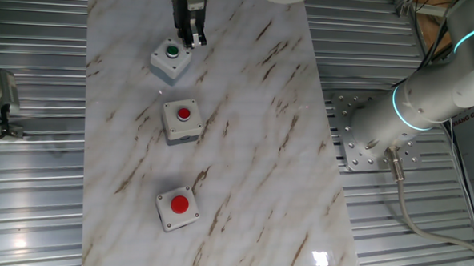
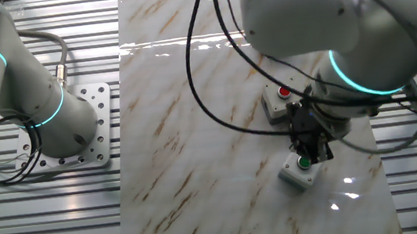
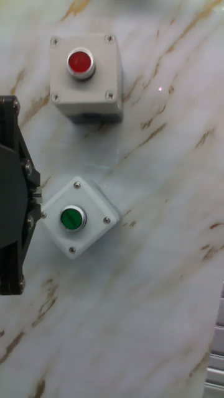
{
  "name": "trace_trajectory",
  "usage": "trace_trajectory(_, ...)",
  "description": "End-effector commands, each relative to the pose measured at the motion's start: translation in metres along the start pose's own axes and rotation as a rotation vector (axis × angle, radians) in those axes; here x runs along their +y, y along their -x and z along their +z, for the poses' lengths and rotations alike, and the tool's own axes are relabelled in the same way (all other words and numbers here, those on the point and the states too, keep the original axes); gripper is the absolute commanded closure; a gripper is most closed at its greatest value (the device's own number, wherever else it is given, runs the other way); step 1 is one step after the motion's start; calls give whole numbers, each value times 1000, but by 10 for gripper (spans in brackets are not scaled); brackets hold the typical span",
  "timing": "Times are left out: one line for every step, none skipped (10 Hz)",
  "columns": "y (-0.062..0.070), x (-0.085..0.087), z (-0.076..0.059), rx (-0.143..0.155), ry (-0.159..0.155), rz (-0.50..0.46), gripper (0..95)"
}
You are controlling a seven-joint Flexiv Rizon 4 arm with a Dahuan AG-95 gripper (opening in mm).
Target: Press three buttons from left to right in sequence
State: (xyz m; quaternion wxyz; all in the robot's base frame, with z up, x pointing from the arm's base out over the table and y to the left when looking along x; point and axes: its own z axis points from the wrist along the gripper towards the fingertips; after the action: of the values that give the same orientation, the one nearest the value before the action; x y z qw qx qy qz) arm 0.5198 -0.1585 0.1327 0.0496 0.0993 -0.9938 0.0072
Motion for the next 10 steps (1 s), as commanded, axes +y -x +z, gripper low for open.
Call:
trace_trajectory(3,-7,-2,6,11,-22,950)
trace_trajectory(4,-12,-2,12,12,-32,950)
trace_trajectory(5,-16,-2,11,17,-40,950)
trace_trajectory(5,-19,-1,9,20,-46,950)
trace_trajectory(4,-20,1,4,21,-49,950)
trace_trajectory(6,-21,4,2,19,-47,950)
trace_trajectory(8,-21,5,0,20,-47,950)
trace_trajectory(9,-22,6,0,22,-49,950)
trace_trajectory(10,-22,7,-4,25,-47,950)
trace_trajectory(10,-22,9,-6,26,-45,950)
